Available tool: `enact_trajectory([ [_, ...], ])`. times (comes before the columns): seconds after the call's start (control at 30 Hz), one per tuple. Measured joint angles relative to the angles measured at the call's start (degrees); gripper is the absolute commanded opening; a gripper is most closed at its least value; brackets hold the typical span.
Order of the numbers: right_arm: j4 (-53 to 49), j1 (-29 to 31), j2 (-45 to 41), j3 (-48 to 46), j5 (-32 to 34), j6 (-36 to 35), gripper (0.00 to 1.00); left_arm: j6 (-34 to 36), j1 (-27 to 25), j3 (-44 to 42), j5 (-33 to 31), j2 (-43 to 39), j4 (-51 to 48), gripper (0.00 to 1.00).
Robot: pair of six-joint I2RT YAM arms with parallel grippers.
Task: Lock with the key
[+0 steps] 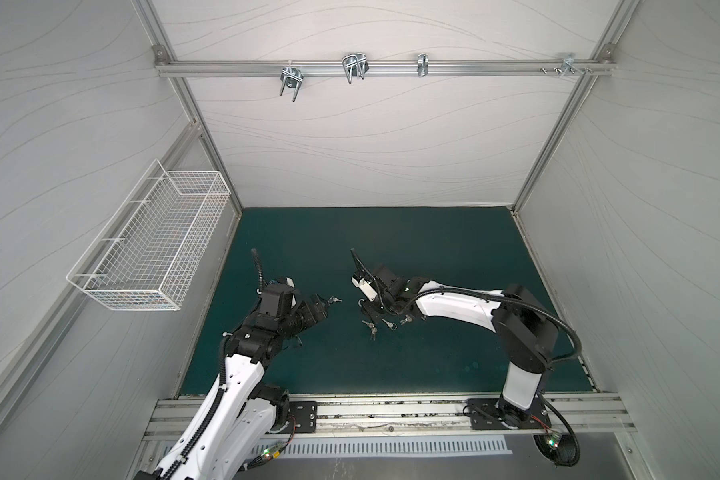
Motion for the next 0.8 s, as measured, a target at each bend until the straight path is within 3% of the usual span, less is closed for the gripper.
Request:
enact_trajectory([
  [0.37,-4.81,-0.74,8.46,7.21,0.09,0.44,0.01,-0.92,0.26,-0.02,1.84,1.60,1.03,0.98],
  [0.8,-7.74,-0.76,12.87,12.15,1.64,-0.04,0.17,-1.03,0.28,0.02,2.78,6.05,2.12,0.98],
])
